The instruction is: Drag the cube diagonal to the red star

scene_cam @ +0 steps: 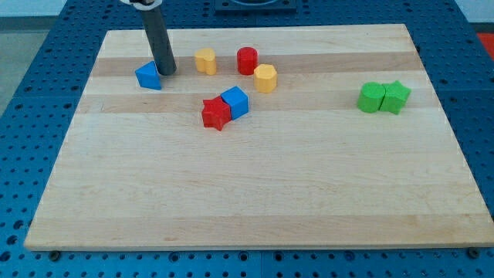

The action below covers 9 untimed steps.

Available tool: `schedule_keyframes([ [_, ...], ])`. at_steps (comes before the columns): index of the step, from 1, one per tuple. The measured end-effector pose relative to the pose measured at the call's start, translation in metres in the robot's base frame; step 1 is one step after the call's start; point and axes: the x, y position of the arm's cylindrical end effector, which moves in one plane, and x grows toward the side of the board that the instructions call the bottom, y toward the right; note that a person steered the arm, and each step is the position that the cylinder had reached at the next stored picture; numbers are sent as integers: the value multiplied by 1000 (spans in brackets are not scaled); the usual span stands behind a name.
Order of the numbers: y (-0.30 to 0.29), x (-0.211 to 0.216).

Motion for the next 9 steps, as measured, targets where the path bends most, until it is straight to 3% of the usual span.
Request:
schedule_keyframes([
  [2,-70,48],
  [5,170,46],
  [6,176,89],
  [7,127,93],
  [8,78,57],
  [9,69,50],
])
